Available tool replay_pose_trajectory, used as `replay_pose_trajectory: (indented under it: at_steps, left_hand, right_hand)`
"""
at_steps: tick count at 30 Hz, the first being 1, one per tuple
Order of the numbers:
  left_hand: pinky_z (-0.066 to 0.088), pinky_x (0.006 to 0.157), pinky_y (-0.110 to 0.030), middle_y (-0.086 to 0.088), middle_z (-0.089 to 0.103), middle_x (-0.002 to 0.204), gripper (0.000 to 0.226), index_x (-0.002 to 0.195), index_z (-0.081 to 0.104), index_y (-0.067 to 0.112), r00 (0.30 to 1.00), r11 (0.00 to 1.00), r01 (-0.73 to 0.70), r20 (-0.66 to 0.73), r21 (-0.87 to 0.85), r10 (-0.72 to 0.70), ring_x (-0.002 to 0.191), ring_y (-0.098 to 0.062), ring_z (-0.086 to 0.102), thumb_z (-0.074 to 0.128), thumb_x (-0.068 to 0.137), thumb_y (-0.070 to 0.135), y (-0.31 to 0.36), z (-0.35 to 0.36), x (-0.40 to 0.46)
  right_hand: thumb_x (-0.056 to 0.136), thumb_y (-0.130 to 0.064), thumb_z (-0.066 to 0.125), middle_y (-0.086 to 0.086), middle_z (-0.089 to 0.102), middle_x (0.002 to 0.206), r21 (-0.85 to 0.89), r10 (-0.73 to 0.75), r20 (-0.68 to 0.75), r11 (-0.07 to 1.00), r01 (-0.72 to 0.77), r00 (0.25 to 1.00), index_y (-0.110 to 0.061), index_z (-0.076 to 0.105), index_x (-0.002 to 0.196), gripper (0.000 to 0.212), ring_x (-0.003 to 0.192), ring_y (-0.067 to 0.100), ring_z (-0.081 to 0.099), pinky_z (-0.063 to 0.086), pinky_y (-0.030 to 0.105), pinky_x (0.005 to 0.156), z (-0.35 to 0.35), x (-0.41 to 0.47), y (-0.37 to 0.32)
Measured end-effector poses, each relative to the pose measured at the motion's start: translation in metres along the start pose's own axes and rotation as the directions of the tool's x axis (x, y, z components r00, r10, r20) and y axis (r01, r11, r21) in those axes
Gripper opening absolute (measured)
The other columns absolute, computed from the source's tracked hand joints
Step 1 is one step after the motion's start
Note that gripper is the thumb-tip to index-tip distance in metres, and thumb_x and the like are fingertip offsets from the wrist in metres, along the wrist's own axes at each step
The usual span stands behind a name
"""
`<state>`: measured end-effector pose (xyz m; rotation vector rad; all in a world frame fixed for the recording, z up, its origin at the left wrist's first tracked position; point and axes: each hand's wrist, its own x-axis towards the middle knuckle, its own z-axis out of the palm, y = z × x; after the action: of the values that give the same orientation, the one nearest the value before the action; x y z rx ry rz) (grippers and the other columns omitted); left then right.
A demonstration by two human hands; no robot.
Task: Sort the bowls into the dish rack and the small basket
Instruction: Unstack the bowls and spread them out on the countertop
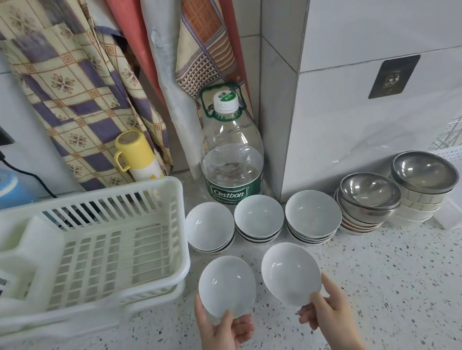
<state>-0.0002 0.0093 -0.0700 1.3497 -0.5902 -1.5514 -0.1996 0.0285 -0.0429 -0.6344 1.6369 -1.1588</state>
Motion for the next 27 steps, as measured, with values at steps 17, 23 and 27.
replay_pose_trajectory:
  at_steps: [17, 23, 27]
  left_hand:
    - [0.054, 0.047, -0.031, -0.031, 0.071, 0.076, 0.065, 0.146, 0.024, 0.048, 0.999, 0.998, 0.013, -0.034, 0.059, -0.011, 0.053, -0.028, 0.067, 0.043, 0.103, 0.003, 0.007, -0.009, 0.012]
    - [0.054, 0.048, -0.031, -0.028, 0.071, 0.075, 0.061, 0.143, 0.026, 0.052, 0.999, 0.999, 0.015, -0.041, 0.05, -0.013, 0.054, -0.026, 0.067, 0.043, 0.104, 0.007, 0.006, -0.01, 0.013]
    - [0.056, 0.05, -0.031, -0.025, 0.072, 0.075, 0.061, 0.145, 0.024, 0.052, 0.999, 0.999, 0.019, -0.046, 0.047, -0.017, 0.056, -0.026, 0.068, 0.042, 0.105, 0.009, 0.006, -0.009, 0.016]
  right_hand:
    - [0.093, 0.006, 0.036, 0.018, 0.066, 0.056, -0.031, 0.042, 0.121, 0.999, -0.038, 0.992, -0.026, 0.04, 0.142, 0.059, 0.052, 0.02, 0.064, 0.047, 0.025, 0.045, 0.016, 0.015, 0.005]
    - [0.095, 0.004, 0.037, 0.02, 0.068, 0.062, -0.034, 0.081, 0.134, 0.996, -0.077, 0.988, -0.026, 0.037, 0.144, 0.058, 0.055, 0.021, 0.066, 0.049, 0.026, 0.048, 0.02, 0.015, 0.007]
    - [0.097, 0.003, 0.035, 0.014, 0.068, 0.061, -0.028, 0.108, 0.14, 0.994, -0.105, 0.984, -0.031, 0.038, 0.133, 0.05, 0.051, 0.022, 0.063, 0.042, 0.026, 0.043, 0.025, 0.016, 0.004]
